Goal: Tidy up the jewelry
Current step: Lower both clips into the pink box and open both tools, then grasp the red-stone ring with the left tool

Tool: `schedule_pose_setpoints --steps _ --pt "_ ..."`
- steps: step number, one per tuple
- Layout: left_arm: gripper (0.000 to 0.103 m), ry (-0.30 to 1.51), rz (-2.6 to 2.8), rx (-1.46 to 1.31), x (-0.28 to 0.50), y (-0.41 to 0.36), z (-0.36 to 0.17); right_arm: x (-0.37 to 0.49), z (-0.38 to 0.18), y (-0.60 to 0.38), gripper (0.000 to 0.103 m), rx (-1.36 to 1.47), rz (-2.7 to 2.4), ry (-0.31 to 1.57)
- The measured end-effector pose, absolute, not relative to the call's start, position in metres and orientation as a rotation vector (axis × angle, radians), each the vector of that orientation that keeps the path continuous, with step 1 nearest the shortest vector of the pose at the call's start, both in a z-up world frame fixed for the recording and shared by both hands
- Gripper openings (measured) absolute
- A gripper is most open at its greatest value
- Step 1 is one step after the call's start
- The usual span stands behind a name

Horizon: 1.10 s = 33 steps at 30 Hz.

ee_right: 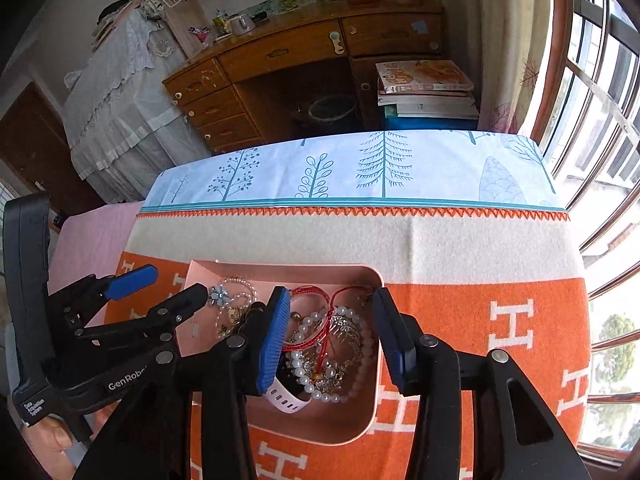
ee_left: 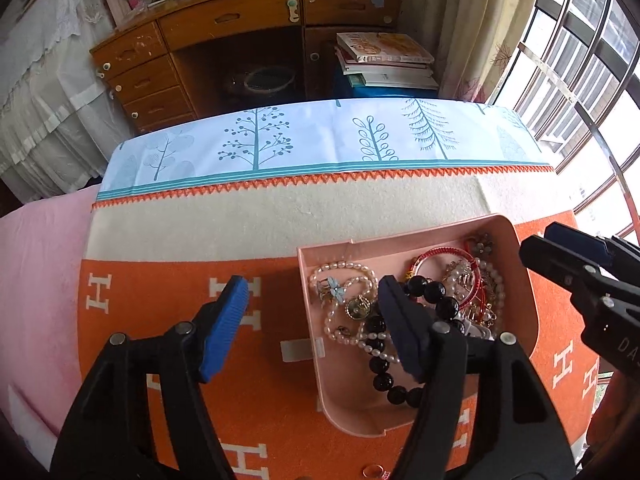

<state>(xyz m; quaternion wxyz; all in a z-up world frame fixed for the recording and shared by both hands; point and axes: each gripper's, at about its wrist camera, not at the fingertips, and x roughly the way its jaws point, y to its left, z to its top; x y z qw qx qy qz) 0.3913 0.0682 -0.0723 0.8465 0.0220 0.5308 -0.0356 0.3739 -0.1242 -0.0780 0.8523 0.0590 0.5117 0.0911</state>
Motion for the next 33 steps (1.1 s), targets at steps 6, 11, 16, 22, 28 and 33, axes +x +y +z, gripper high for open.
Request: schedule_pose_setpoints --steps 6,11,16,22,28,33 --pt "0.065 1.102 -0.065 0.038 0.365 0.079 -0.047 0.342 -0.045 -0.121 0.044 0.117 0.218 1.026" --pt "0.065 1.039 -0.087 0.047 0.325 0.083 -0.021 0.308 -0.023 -0.121 0.044 0.131 0.24 0.993" --pt "0.065 0.952 -0.124 0.052 0.27 0.082 0.001 0.26 -0.012 -0.121 0.044 0.152 0.273 0.957" --pt "0.065 0.865 -0.127 0.05 0.211 0.082 -0.002 0.204 -0.021 -0.117 0.044 0.161 0.288 0.911" --pt "0.065 0.874 -0.148 0.012 0.172 0.075 -0.039 0.158 -0.046 -0.113 0.044 0.178 0.275 0.864" --pt "0.065 0.886 -0.16 0.036 0.152 0.062 -0.075 0.131 -0.075 -0.107 0.044 0.148 0.234 0.88"
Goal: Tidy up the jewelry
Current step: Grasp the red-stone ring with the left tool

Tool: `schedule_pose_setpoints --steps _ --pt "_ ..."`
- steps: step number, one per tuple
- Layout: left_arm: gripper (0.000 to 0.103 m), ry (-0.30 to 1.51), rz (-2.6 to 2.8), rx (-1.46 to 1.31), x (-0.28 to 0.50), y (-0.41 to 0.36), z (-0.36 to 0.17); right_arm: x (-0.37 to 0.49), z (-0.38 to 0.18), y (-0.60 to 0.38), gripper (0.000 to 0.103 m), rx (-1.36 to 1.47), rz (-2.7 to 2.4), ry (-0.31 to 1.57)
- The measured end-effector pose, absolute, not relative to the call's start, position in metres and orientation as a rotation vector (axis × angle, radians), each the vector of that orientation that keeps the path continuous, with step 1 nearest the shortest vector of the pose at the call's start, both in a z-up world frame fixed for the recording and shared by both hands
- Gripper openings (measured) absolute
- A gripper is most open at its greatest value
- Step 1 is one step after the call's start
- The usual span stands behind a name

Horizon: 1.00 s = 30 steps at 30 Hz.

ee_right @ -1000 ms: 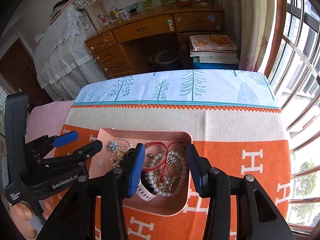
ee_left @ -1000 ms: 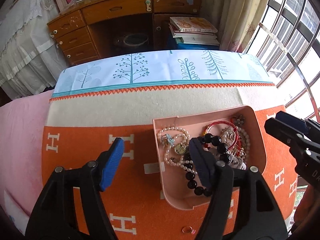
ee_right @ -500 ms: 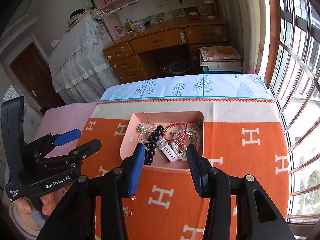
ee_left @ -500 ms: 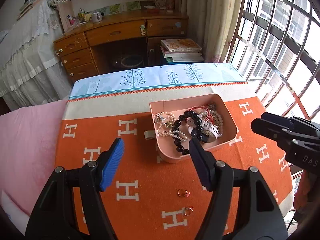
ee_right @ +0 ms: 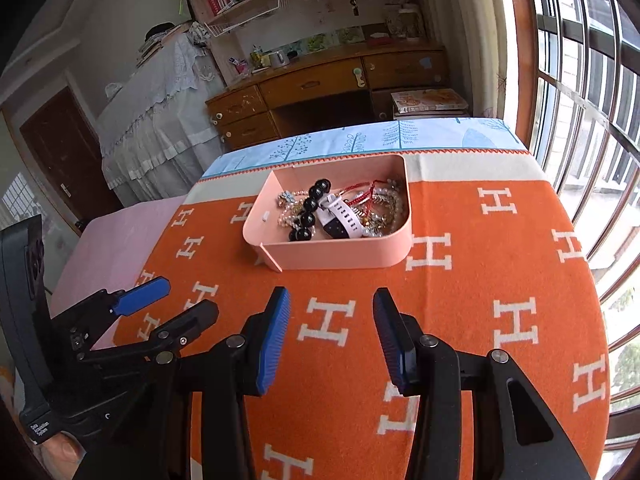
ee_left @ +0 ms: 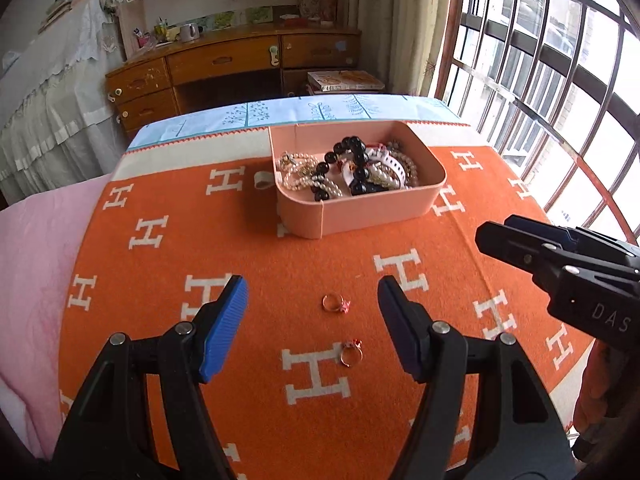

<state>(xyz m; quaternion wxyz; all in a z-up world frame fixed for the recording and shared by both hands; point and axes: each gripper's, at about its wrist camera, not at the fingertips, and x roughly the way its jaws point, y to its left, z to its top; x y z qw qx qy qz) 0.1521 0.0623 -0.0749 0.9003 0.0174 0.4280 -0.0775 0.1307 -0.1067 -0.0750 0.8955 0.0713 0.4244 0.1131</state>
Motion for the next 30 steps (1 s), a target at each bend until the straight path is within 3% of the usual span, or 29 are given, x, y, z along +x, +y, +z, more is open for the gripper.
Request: schedule_pose_setpoints --steps 9,11,14,26,30 --pt "0.064 0.963 -0.207 0.09 0.135 0.045 -0.126 0.108 -0.113 -0.106 0.044 0.094 0.182 0.882" --pt "0.06 0.973 -0.206 0.096 0.135 0.045 -0.13 0.11 -0.118 -0.106 0.044 0.093 0.189 0.89" --pt "0.045 1.005 -0.209 0.088 0.142 0.049 -0.136 0.112 -0.128 -0.106 0.044 0.11 0.214 0.916" --pt "0.031 1.013 -0.252 0.095 0.149 0.047 -0.14 0.126 -0.151 -0.118 0.044 0.199 0.222 0.982" --pt "0.017 1.014 -0.267 0.096 0.147 0.044 -0.139 0.128 -0.153 -0.116 0.044 0.191 0.227 0.989"
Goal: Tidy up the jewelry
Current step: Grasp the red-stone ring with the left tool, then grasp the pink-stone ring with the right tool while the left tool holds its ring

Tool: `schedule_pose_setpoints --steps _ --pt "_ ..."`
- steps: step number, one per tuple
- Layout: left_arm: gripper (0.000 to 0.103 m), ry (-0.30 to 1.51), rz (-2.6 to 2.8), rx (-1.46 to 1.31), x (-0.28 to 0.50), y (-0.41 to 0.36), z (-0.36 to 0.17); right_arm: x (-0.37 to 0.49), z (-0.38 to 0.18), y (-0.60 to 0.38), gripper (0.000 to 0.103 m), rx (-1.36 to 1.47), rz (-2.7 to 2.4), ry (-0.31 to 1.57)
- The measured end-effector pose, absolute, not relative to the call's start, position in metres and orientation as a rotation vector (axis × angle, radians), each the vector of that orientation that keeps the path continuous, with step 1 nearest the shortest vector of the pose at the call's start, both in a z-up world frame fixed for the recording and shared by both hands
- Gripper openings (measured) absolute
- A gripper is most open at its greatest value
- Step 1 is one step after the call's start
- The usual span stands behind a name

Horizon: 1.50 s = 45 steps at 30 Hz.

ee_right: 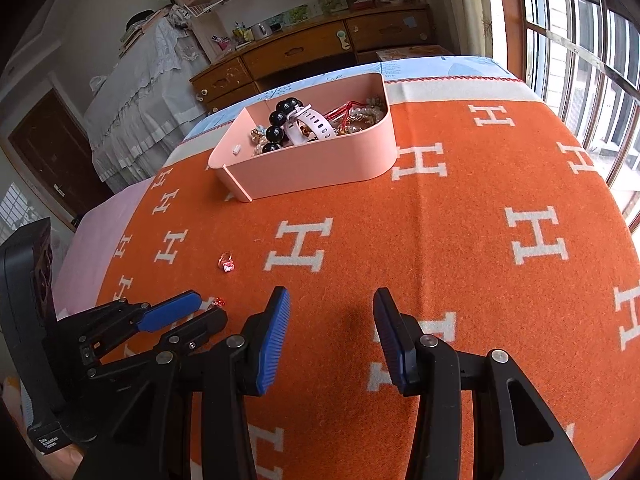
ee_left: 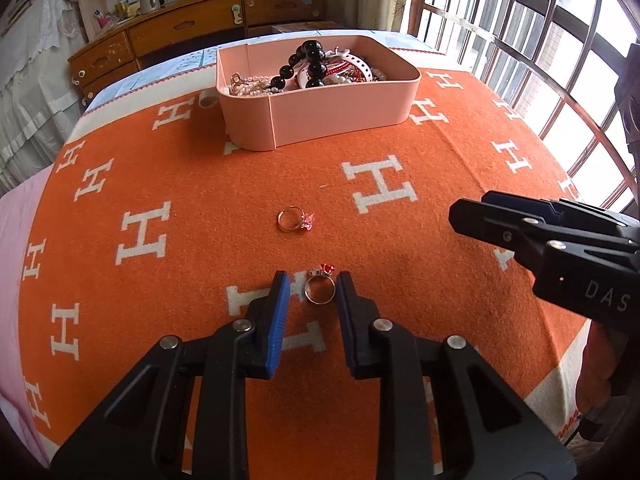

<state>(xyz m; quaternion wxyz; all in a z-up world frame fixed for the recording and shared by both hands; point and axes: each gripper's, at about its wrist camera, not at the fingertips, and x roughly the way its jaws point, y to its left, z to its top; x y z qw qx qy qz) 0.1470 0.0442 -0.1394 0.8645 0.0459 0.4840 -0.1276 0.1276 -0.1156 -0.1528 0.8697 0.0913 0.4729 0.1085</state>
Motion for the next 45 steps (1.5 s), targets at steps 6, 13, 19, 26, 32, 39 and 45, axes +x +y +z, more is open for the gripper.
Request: schedule_pose_setpoints --steps 6,13,19,26,32,39,45 --pt "0.013 1.017 -0.275 0.063 0.147 0.046 -0.139 0.132 -0.159 -0.112 0.044 0.187 0.231 1.006" --pt "0.013 1.026 -0.262 0.003 0.143 0.06 -0.139 0.136 -0.162 -0.099 0.044 0.155 0.272 1.01" --pt "0.013 1.018 -0.23 -0.047 0.134 0.082 -0.133 0.148 -0.166 -0.051 0.044 -0.037 0.393 1.024" --pt "0.013 1.014 -0.188 -0.126 0.129 0.116 -0.131 0.172 -0.173 0.004 0.044 -0.236 0.457 0.996" --pt "0.013 1.009 -0.176 -0.169 0.125 0.132 -0.134 0.185 -0.176 0.018 0.04 -0.317 0.489 0.964" --pt "0.013 1.007 -0.173 -0.197 0.126 0.14 -0.137 0.19 -0.176 0.016 0.015 -0.356 0.537 0.954" --pt "0.013 0.998 -0.164 -0.189 0.123 0.139 -0.133 0.178 -0.175 0.011 0.015 -0.343 0.509 0.942"
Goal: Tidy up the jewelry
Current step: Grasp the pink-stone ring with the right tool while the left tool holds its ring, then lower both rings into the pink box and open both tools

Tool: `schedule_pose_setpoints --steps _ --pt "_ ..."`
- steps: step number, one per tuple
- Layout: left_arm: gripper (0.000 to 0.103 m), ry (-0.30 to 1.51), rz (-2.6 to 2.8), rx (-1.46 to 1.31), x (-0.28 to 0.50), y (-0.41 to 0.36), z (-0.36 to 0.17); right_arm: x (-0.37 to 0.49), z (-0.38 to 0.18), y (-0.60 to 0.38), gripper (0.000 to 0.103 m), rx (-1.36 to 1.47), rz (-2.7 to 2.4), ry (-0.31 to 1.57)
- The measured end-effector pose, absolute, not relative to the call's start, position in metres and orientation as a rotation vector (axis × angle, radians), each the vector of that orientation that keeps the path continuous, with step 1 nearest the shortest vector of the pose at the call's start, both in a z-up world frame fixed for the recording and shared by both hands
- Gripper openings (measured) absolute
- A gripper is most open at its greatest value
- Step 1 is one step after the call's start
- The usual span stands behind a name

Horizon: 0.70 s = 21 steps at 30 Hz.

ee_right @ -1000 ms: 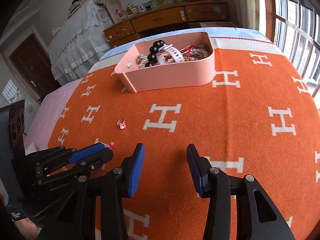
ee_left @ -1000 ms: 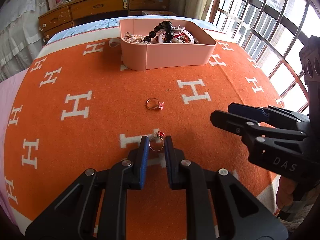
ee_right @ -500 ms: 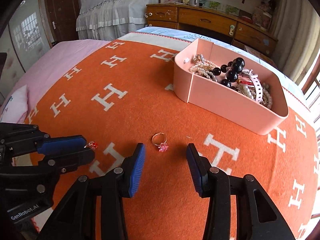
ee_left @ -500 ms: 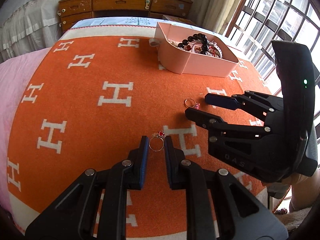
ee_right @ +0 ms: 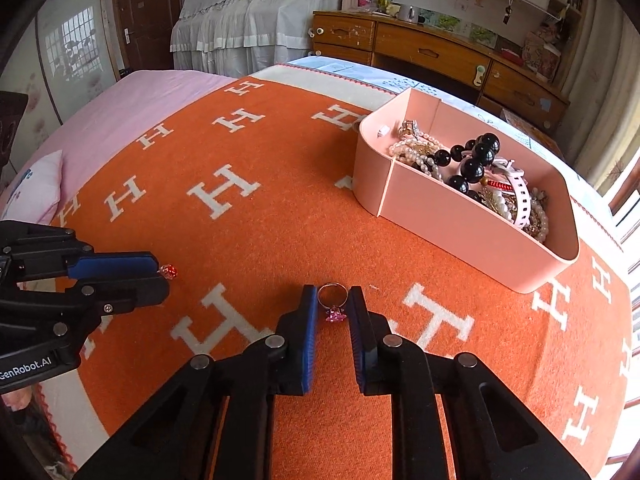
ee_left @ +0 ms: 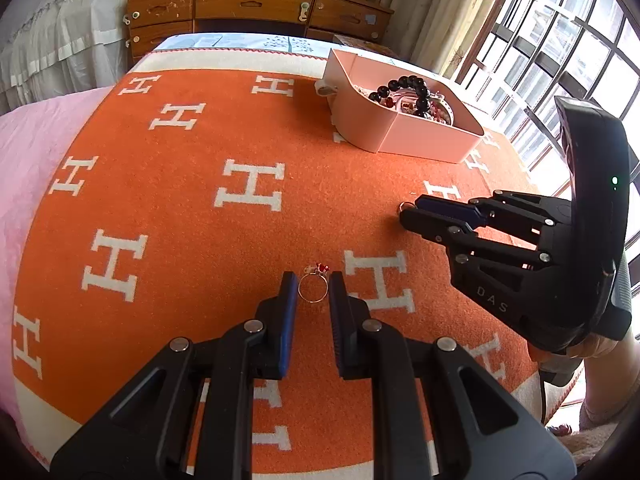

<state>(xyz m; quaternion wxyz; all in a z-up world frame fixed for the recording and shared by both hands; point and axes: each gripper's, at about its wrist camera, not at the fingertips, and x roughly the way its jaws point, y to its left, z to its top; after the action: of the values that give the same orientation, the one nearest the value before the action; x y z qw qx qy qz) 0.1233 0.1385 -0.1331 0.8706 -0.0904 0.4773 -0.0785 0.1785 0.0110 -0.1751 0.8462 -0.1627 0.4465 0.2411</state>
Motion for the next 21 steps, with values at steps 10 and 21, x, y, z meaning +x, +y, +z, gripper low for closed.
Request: schedule_pose_setpoints --steps 10,21 --pt "0.013 0.952 -0.214 -0.135 0.135 0.119 -0.066 0.171 -0.119 -0.038 0.015 -0.201 0.449 0.953" --pt "0.013 0.781 -0.176 0.015 0.217 0.087 0.095 0.206 0.092 -0.088 0.015 -0.127 0.339 0.705"
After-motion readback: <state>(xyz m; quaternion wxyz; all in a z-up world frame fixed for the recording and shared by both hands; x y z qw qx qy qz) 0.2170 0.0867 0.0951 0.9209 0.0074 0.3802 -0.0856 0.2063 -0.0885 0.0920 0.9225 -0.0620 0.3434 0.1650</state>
